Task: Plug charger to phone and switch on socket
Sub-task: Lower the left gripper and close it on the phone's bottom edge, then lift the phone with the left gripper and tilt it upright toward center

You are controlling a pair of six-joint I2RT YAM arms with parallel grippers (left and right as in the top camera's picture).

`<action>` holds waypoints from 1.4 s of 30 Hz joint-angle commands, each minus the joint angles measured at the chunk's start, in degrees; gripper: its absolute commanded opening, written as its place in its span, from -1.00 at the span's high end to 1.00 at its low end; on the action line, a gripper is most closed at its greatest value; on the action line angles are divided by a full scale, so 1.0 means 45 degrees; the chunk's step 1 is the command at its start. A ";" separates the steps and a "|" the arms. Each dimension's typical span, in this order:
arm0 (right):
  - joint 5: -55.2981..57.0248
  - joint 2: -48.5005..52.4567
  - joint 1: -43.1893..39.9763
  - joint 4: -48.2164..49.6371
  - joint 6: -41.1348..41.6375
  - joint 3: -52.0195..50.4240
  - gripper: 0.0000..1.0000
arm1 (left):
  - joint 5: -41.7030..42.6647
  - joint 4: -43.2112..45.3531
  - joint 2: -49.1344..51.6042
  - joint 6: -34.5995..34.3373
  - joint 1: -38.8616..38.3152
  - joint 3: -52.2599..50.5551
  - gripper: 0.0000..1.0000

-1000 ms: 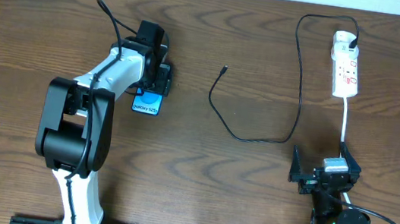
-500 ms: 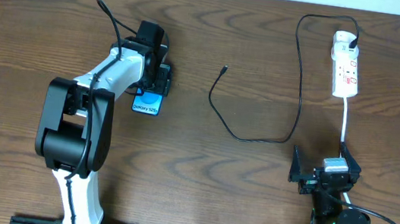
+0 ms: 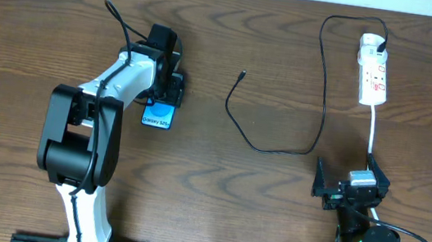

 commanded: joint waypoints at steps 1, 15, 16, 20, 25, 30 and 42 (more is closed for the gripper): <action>0.0131 -0.0068 0.0083 -0.0039 -0.0141 -0.0044 -0.98 | 0.0185 -0.0287 -0.0228 -0.0102 0.0019 -0.0461 -0.11; 0.0131 -0.0068 0.0083 -0.0039 -0.0136 -0.0044 -0.98 | 0.0185 -0.1025 -0.2739 -0.0102 0.0019 -0.0461 -0.11; 0.0131 -0.0068 0.0083 -0.0039 -0.0141 -0.0044 -0.98 | 0.0185 -0.1073 -0.2880 -0.0102 0.0019 -0.0461 -0.11; 0.0131 -0.0068 0.0083 -0.0039 -0.0141 -0.0044 -0.98 | 0.0185 -0.1447 -0.3580 -0.0107 0.0019 -0.0461 -0.11; 0.0131 -0.0068 0.0083 -0.0039 -0.0136 -0.0044 -0.99 | 0.0189 -0.1928 -0.4444 -0.0155 0.0019 -0.0461 -0.11; 0.0131 -0.0068 0.0083 -0.0039 -0.0136 -0.0044 -0.98 | 0.0189 -0.2254 -0.5372 -0.0369 0.0019 -0.0461 -0.11; 0.0131 -0.0068 0.0083 -0.0039 -0.0141 -0.0044 -0.99 | 0.0432 -0.2973 -0.6815 -0.1161 0.0019 -0.0461 -0.11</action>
